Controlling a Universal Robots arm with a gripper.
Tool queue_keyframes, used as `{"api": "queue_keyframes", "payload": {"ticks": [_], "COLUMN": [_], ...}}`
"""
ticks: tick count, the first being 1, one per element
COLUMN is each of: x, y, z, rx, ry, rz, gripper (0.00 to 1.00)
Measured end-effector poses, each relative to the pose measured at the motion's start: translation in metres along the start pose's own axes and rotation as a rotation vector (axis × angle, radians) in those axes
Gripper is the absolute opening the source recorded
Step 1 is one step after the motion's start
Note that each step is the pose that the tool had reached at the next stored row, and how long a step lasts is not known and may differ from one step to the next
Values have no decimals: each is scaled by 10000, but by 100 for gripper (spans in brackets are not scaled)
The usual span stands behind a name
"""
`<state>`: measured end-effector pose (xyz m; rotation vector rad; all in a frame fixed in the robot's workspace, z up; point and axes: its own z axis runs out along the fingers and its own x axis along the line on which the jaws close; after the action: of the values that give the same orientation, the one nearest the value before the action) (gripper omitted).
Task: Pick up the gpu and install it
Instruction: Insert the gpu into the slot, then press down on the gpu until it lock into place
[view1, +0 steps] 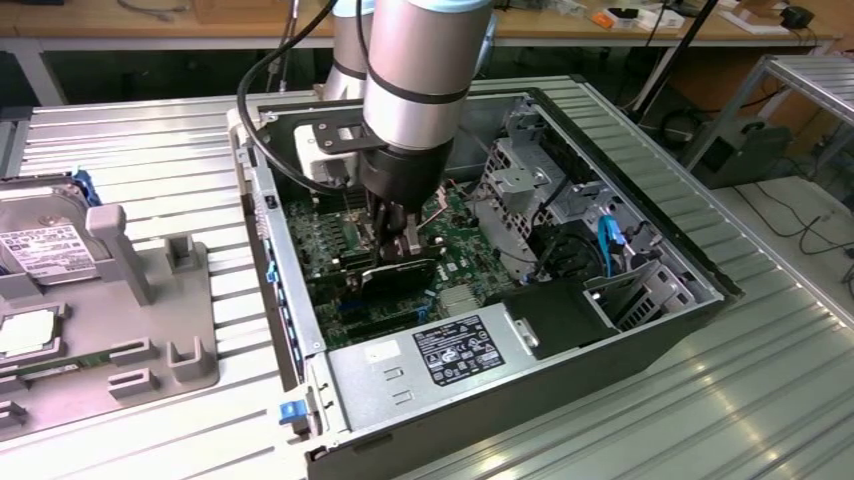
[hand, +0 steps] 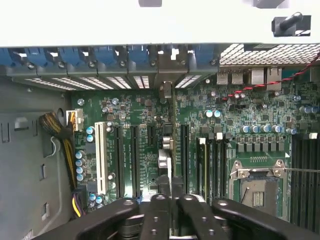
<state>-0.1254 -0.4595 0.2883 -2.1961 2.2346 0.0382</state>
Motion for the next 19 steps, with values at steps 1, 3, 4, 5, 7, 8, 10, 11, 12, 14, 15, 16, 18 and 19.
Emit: {"api": "queue_keyframes", "payload": {"ticks": [1,3,4,5,7,8,10,11,12,14,15,16,18,19], "x": [0,0,0,0,0,0,0,0,0,0,0,0,0,1], "y": [0,0,0,0,0,0,0,0,0,0,0,0,6,71], "z": [0,0,0,0,0,0,0,0,0,0,0,0,0,1], "rx": [0,0,-1,0,0,0,0,0,0,0,0,0,-1,1], "ry": [0,0,1,0,0,0,1,0,1,1,1,1,1,1], "rz": [0,1,0,0,0,0,0,0,0,1,0,0,2,1], "gripper": [10,10,10,10,10,10,10,10,10,10,10,10,10,10]}}
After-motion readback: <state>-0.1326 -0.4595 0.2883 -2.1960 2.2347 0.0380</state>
